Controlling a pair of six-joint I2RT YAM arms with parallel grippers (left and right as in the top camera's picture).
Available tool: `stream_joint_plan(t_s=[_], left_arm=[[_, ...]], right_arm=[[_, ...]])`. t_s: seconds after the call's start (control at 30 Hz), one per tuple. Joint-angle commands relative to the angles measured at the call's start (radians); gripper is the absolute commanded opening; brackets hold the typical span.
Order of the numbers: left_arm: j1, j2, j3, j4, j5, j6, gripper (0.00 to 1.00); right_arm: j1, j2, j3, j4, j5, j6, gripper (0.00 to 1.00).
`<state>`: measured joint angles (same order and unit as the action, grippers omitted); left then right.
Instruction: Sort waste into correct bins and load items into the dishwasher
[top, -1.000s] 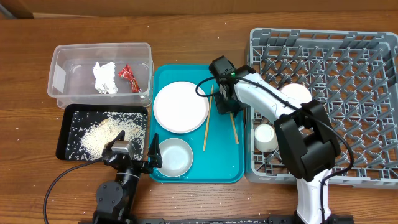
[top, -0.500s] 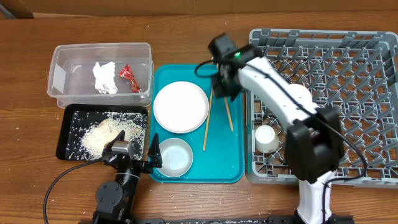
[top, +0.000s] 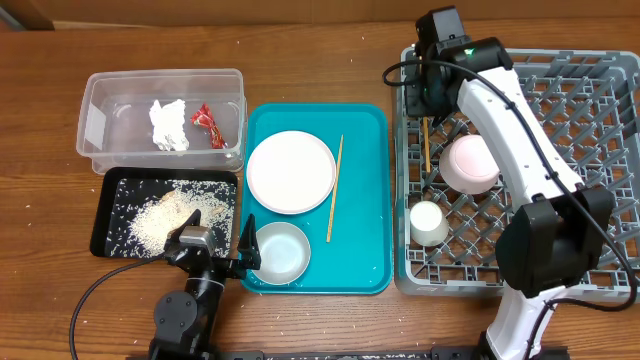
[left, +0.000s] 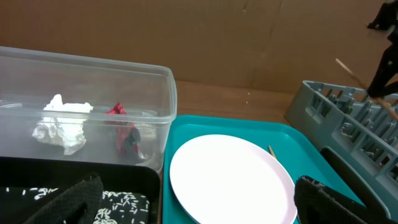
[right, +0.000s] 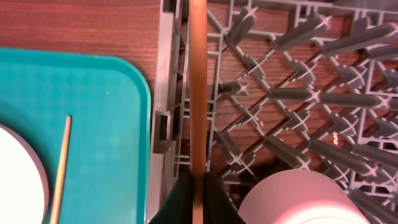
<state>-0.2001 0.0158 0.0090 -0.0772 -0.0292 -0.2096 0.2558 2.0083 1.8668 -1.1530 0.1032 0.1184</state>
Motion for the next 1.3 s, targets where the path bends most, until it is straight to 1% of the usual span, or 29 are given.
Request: stream_joint_plan(t_s=[0.0, 0.03, 0.07, 0.13, 0.3, 0.4, 0.53, 0.63, 0.73, 0.97, 1.03, 1.13, 1.27], left_arm=[[0.010, -0.010, -0.004, 0.003, 0.008, -0.003, 1.00], [0.010, -0.010, -0.004, 0.003, 0.008, -0.004, 1.00], [0.010, -0.010, -0.004, 0.003, 0.008, -0.004, 1.00], [0.010, -0.010, -0.004, 0.003, 0.008, -0.004, 1.00], [0.010, -0.010, -0.004, 0.003, 0.008, -0.004, 1.00], [0.010, -0.010, -0.004, 0.003, 0.008, -0.004, 1.00], [0.010, -0.010, -0.004, 0.003, 0.008, -0.003, 1.00], [0.010, -0.010, -0.004, 0.003, 0.008, -0.004, 1.00], [0.010, -0.010, -0.004, 0.003, 0.008, -0.004, 1.00], [0.010, -0.010, -0.004, 0.003, 0.008, -0.004, 1.00], [0.010, -0.010, -0.004, 0.003, 0.008, -0.004, 1.00], [0.010, -0.010, -0.004, 0.003, 0.008, -0.004, 1.00], [0.010, -0.010, -0.004, 0.003, 0.008, -0.004, 1.00]], right_arm=[[0.014, 0.036, -0.009, -0.010, -0.043, -0.029, 0.24], [0.020, 0.036, -0.008, -0.017, -0.050, -0.016, 0.33], [0.028, 0.031, -0.006, -0.024, -0.059, -0.003, 0.39], [0.051, 0.014, -0.006, -0.027, -0.063, 0.055, 0.44], [0.145, -0.036, -0.006, -0.027, -0.171, 0.166, 0.50], [0.209, -0.025, -0.011, -0.018, -0.170, 0.259, 0.51], [0.287, 0.028, -0.033, 0.057, -0.136, 0.364, 0.52], [0.313, 0.077, -0.053, 0.120, -0.047, 0.446, 0.52], [0.313, 0.122, -0.077, 0.171, -0.005, 0.515, 0.52], [0.286, 0.201, -0.078, 0.241, -0.011, 0.515, 0.50], [0.285, 0.225, -0.078, 0.245, -0.010, 0.514, 0.46], [0.285, 0.257, -0.078, 0.244, -0.017, 0.515, 0.35], [0.285, 0.280, -0.078, 0.228, -0.037, 0.515, 0.27]])
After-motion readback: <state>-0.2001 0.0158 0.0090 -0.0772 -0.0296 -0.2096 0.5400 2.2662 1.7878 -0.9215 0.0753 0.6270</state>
